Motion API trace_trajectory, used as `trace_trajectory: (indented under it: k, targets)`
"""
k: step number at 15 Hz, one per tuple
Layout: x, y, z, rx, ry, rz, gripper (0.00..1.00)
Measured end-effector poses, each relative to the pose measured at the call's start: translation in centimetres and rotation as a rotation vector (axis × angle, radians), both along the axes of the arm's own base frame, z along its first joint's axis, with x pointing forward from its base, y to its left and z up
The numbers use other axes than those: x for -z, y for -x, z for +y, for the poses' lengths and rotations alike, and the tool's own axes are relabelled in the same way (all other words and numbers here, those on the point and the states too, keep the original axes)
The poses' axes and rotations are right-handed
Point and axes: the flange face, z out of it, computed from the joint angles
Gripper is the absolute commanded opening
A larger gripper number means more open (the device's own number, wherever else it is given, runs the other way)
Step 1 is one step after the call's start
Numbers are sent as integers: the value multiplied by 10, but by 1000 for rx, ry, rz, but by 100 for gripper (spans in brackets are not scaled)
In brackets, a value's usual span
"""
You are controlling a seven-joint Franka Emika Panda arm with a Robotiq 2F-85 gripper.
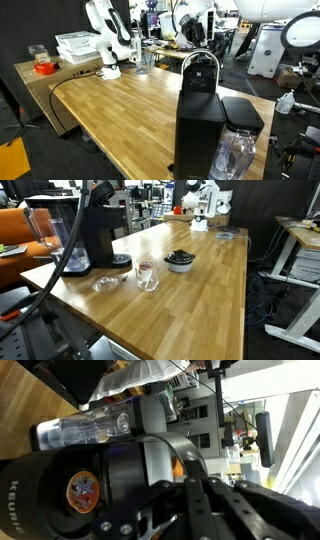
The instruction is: Open the coffee maker
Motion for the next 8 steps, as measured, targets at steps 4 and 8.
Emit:
trace_trajectory:
  k: [4, 8]
  targets:
    - [-6, 14, 45, -100, 49, -8, 0]
    - [-19, 31, 75, -201, 97, -29, 0]
